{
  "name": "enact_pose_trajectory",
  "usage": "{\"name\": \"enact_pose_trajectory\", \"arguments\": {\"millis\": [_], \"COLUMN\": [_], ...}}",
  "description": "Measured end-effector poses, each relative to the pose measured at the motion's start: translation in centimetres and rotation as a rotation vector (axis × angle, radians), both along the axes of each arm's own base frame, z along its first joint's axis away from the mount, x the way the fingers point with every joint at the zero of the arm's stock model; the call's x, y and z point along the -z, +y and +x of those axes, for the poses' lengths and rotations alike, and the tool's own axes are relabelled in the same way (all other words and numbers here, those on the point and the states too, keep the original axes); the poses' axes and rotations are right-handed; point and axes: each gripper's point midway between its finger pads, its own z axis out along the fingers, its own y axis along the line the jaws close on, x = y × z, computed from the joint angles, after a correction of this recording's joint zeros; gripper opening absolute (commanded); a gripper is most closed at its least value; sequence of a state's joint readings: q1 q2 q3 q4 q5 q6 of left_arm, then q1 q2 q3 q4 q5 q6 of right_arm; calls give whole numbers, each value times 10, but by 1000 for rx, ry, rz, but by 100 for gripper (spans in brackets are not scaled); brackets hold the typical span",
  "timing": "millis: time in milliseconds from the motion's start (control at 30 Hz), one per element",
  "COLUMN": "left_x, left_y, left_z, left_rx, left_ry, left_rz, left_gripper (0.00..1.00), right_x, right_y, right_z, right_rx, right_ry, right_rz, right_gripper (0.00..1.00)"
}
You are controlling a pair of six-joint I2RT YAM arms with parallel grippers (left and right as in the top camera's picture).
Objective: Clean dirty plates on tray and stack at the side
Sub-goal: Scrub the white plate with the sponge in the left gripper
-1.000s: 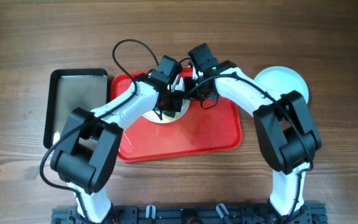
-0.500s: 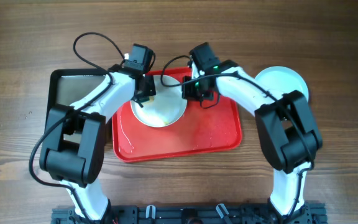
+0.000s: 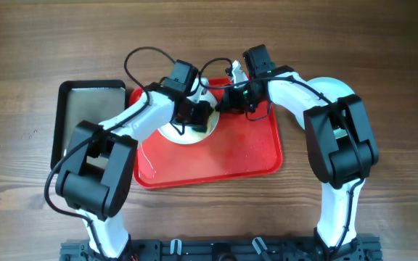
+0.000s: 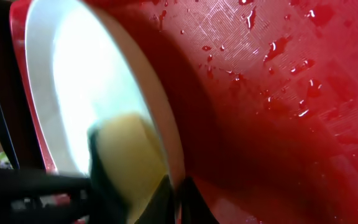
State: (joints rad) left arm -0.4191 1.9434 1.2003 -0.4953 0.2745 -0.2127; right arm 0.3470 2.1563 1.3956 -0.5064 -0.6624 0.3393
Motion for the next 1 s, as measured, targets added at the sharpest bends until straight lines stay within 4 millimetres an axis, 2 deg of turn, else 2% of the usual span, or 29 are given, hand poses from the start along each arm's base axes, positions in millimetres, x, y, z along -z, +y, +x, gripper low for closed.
{"name": "enact_pose_trajectory", "arguments": {"millis": [100,167,200,267,367,433,467,533,567,600,633,733,767,833,900,1000], "left_x": [-3,-8,-9,-4,2,4,4,-2,-4,-8,-10,-9,-7,-5,-4,-4], "left_y": [26,67,78,100,101,88,72,23,7,-7,-12,-12,-6,4,27,60], "left_z": [38,63,65,53,25,7,-4,-32,-38,-36,-32,-7,8,24,48,64], "left_rx": [-176,-333,-368,-414,-374,-282,-175,68,132,181,193,163,115,39,-86,-203], "left_ry": [-144,-257,-265,-214,-78,24,78,162,170,138,115,11,-42,-95,-181,-251], "left_rz": [131,287,324,404,413,326,234,-27,-106,-180,-205,-182,-130,-61,73,236], "left_gripper": [4,4,4,4,4,4,4,4,4,4,4,4,4,4,4,4], "right_x": [0,0,0,0,0,0,0,0,1,1,2,3,3,2,1,1], "right_y": [0,1,2,6,9,8,8,8,8,8,8,5,5,6,6,6], "right_z": [0,-1,-2,-5,-7,-8,-7,-9,-9,-9,-9,-7,-7,-7,-7,-7], "right_rx": [2,-1,-3,-14,-24,-27,-27,-27,-28,-27,-27,-17,-13,-11,-10,-10], "right_ry": [2,5,6,13,15,14,14,22,22,24,26,26,29,33,34,34], "right_rz": [0,3,5,15,16,15,16,17,16,15,15,16,16,23,27,27], "right_gripper": [4,4,4,4,4,4,4,4,4,4,4,4,4,5,4,4]}}
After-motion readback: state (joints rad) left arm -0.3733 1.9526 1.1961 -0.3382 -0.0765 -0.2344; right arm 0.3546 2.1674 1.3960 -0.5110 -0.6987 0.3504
